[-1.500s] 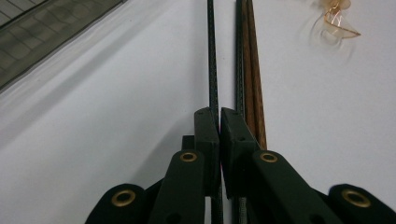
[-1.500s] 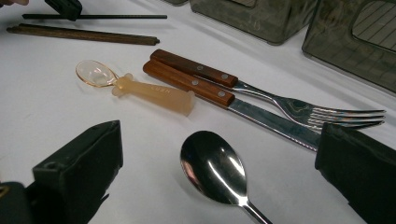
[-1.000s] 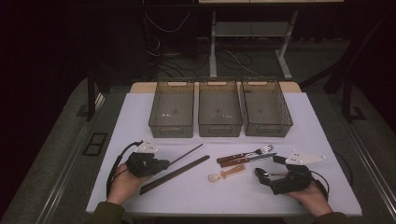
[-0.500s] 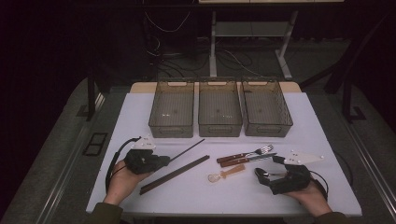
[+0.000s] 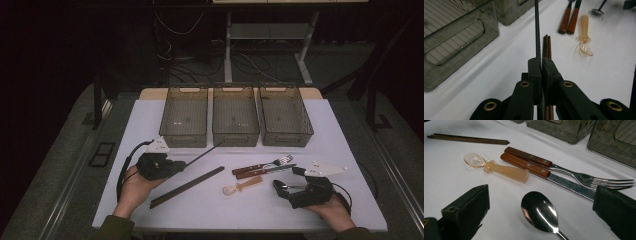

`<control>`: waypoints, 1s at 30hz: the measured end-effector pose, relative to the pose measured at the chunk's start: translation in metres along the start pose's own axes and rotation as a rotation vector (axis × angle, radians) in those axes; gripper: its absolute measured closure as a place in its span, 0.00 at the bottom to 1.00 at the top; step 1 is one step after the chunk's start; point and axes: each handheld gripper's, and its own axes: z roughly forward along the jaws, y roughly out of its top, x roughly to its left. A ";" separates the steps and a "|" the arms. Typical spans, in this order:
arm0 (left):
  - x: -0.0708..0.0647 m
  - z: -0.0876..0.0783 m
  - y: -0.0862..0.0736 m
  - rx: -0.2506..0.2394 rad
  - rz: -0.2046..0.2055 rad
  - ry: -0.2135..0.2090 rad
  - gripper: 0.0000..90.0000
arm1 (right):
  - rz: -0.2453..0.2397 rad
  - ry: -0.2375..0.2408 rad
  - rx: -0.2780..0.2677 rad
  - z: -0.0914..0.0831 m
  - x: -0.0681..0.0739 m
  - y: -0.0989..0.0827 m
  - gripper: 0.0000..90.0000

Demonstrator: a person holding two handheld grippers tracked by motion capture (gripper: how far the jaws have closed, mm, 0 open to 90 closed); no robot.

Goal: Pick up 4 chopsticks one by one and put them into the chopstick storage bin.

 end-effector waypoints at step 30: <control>0.034 0.015 0.056 0.014 -0.037 0.106 0.96 | 0.007 -0.003 -0.016 -0.003 0.000 0.000 0.01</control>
